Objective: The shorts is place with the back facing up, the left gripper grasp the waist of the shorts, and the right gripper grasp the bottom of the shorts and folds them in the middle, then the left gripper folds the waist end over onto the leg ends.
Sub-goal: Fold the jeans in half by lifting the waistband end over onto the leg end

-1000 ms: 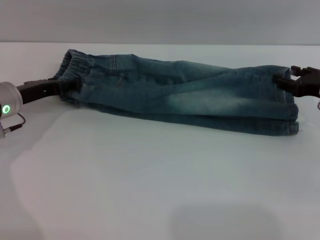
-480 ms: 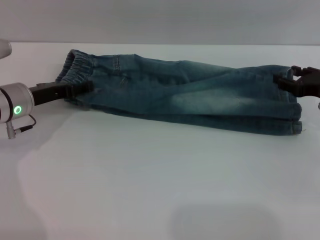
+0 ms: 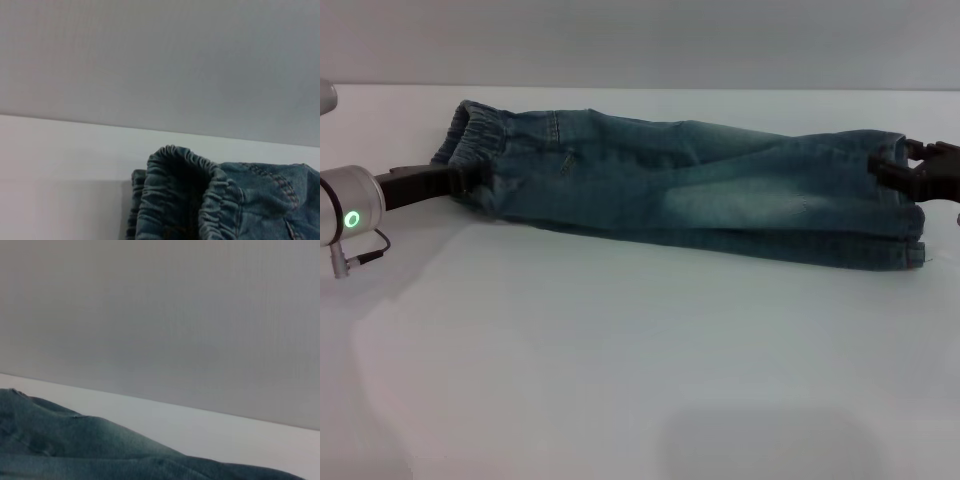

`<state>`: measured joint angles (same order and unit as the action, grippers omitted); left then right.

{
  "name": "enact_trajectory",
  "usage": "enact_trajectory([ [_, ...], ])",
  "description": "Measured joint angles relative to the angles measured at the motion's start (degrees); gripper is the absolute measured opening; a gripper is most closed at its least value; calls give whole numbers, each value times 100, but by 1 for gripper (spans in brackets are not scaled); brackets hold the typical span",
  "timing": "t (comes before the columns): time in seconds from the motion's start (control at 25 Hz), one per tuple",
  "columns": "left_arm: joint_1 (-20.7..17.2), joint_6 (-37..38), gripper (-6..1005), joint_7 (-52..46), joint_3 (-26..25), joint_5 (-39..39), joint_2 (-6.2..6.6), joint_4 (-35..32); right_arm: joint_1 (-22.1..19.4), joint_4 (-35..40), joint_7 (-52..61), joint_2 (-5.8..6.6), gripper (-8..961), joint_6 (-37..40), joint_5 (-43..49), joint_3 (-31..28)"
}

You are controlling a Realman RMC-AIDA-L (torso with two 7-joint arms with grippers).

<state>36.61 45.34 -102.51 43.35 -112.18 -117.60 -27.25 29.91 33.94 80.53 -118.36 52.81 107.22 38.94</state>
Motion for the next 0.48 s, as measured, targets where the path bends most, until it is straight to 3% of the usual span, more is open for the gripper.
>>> enact_trajectory([
  [0.48,3,92,108,55,-5,217,-25,-108,1,-72,-16,-9,567,-37,-8,-18],
])
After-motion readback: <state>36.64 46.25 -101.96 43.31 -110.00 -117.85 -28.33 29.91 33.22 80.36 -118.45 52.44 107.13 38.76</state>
